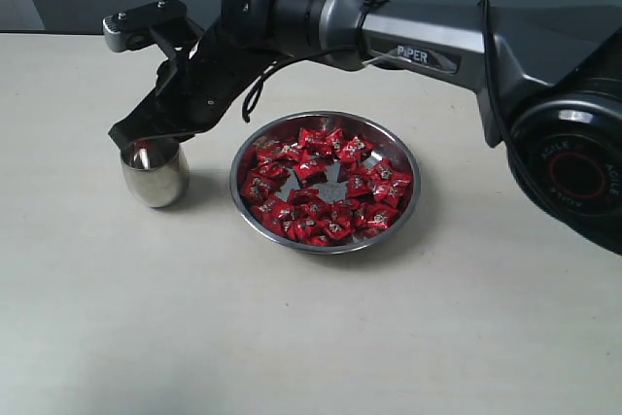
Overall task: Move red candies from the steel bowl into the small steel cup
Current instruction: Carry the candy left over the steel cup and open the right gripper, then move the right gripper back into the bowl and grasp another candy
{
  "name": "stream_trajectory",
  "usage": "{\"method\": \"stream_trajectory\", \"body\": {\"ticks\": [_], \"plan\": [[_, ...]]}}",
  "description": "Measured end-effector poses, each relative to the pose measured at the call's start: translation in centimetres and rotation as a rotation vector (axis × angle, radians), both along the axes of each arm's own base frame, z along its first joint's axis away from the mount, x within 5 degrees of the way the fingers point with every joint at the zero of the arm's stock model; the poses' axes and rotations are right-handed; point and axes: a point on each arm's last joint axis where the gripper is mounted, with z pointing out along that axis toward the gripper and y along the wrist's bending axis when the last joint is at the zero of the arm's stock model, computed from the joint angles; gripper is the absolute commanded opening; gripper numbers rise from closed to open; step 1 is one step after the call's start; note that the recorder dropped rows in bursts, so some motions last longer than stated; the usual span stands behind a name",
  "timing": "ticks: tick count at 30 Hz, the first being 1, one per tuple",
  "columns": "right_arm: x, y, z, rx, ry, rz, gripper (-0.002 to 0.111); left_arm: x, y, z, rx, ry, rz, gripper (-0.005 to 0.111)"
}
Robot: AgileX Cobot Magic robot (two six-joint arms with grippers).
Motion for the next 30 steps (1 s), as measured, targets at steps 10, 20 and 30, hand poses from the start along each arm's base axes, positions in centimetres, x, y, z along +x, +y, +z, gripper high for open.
{"method": "stream_trajectory", "body": {"ticks": [10,20,30], "plan": [[0.0,-0.2,0.3,-0.037,-0.007,0.014,0.028,0.0,0.0,0.0,0.0,0.0,0.0,0.0],[1.6,-6.5,0.9,-0.5,0.007,-0.241,0.028,0.0,0.0,0.0,0.0,0.0,0.0,0.0],[5.6,-12.2,-2.4,-0.601,0.124,-0.379,0.028,0.0,0.0,0.0,0.0,0.0,0.0,0.0]]}}
